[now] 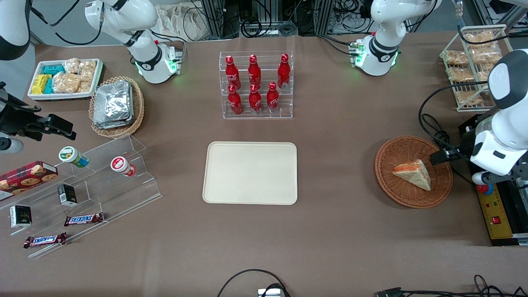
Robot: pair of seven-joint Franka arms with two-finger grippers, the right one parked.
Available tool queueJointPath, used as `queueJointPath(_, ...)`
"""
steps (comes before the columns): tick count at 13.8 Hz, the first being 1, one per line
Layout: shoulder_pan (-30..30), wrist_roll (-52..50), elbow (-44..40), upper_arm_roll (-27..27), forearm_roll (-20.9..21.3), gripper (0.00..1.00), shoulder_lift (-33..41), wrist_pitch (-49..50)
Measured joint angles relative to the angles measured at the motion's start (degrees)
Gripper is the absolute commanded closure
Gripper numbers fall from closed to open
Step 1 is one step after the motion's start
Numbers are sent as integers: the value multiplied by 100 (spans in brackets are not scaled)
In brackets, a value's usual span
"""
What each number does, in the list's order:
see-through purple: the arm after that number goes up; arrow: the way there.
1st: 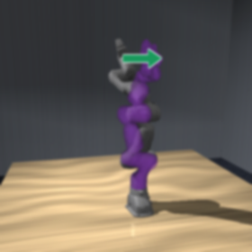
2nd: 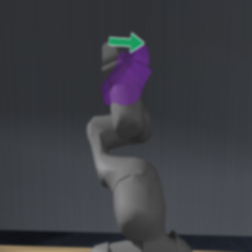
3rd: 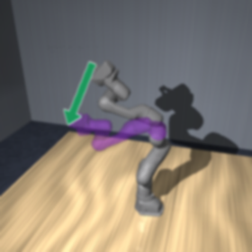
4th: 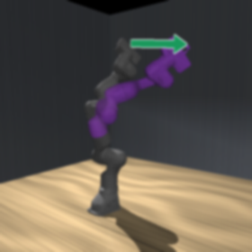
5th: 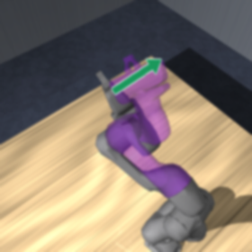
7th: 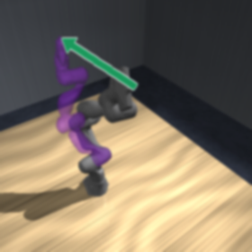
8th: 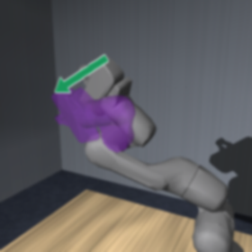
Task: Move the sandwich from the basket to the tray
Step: 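Move the left gripper down toward the wrapped sandwich in the wicker basket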
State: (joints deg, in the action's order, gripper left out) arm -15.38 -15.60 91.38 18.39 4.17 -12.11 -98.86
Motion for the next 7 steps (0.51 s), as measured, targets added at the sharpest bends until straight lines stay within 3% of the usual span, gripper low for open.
queueJointPath(7,30,0,-187,24,1,0,-190,295)
